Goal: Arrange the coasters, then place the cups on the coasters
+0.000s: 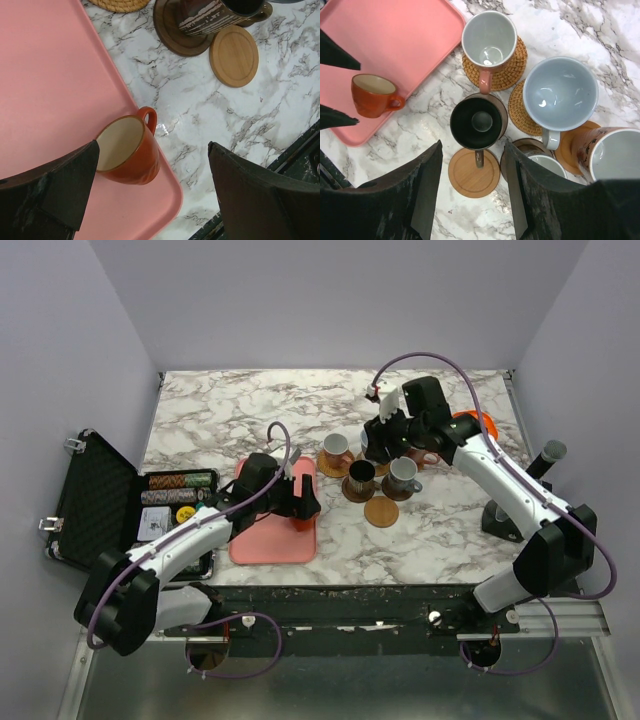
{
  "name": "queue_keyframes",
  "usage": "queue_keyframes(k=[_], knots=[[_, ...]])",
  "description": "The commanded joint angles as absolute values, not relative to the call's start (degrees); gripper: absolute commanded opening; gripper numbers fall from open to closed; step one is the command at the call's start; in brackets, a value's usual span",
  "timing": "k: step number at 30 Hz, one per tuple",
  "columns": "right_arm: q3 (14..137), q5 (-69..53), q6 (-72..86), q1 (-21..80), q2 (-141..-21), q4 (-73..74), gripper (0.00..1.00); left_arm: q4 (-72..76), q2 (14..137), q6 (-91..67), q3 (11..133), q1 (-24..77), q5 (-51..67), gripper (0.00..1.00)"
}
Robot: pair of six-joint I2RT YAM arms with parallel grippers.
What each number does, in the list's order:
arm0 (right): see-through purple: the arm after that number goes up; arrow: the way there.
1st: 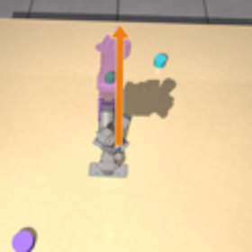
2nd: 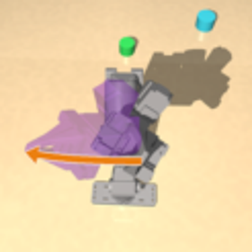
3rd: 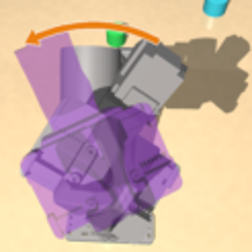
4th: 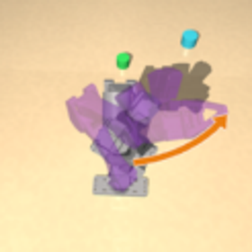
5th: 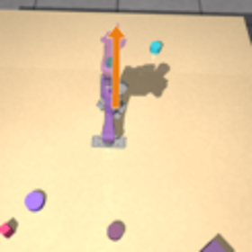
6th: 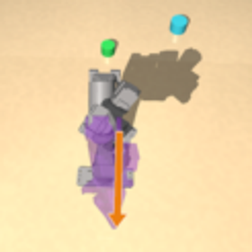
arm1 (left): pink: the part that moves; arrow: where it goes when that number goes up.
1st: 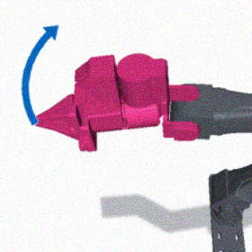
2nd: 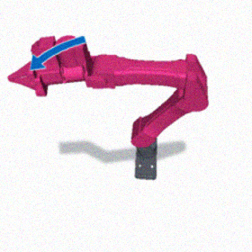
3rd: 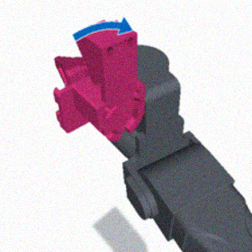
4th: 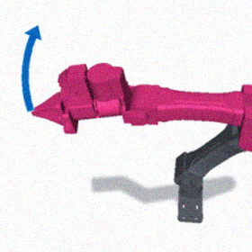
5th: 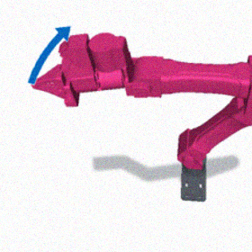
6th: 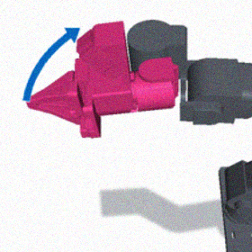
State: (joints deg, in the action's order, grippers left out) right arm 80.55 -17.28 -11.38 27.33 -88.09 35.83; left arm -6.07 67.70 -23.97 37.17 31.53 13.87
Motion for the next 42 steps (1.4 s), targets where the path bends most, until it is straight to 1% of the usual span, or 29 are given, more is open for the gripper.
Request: queue_keyframes(k=[1, 5, 7, 10, 12, 23, 25, 28, 29, 30, 36, 38, 42], knots=[[76.8, -19.9, -10.5, 27.0, -85.0, 33.8, 0.61, -1.2, 70.7, -22.9, 37.5, 32.6, 14.9, 0.96], [75.1, -19.5, -10.9, 27.1, -83.9, 33.6, 0.61, -0.4, 73.2, -22.4, 37.2, 33.4, 15.0, 0.95], [74.7, -19.1, -10.9, 27.0, -83.8, 33.6, 0.6, -0.5, 74.4, -22.1, 37.8, 34.0, 14.5, 0.9], [74.7, -19.4, -10.9, 27.1, -84.0, 33.6, 0.6, -2.7, 75.4, -21.5, 38.7, 35.2, 13.1, 0.79], [75.0, -19.8, -10.8, 27.1, -84.5, 33.4, 0.6, -3.8, 75.5, -21.4, 38.8, 35.8, 11.7, 0.68], [76.6, -20.1, -10.5, 27.1, -85.4, 33.7, 0.6, -7.5, 77.4, -21.5, 40.6, 36.5, 10.0, 0.33], [76.4, -19.8, -10.2, 27.1, -85.1, 33.7, 0.6, -7.8, 77.9, -21.5, 40.8, 36.6, 10.2, 0.25], [76.3, -19.2, -9.3, 27.1, -84.5, 33.6, 0.61, -8.4, 77.3, -21.4, 41.1, 36.8, 10.2, 0.12], [76.3, -18.9, -8.8, 27.1, -84.0, 33.6, 0.61, -8.6, 76.8, -21.4, 41.3, 36.8, 10.2, 0.05], [76.3, -18.5, -8.1, 27.1, -83.8, 33.6, 0.61, -9.1, 76.3, -21.4, 41.7, 36.8, 10.1, 0.0], [74.7, -20.8, -1.8, 27.2, -79.9, 33.3, 0.6, -13.3, 68.2, -17.9, 45.1, 37.4, 12.3, 0.0], [72.3, -26.3, -1.2, 27.3, -77.6, 31.6, 0.6, -13.6, 65.1, -15.0, 46.2, 37.8, 15.7, 0.0], [65.7, -37.2, -2.3, 27.9, -72.2, 24.9, 0.61, -13.9, 60.4, -6.9, 47.7, 38.2, 26.3, 0.0]])
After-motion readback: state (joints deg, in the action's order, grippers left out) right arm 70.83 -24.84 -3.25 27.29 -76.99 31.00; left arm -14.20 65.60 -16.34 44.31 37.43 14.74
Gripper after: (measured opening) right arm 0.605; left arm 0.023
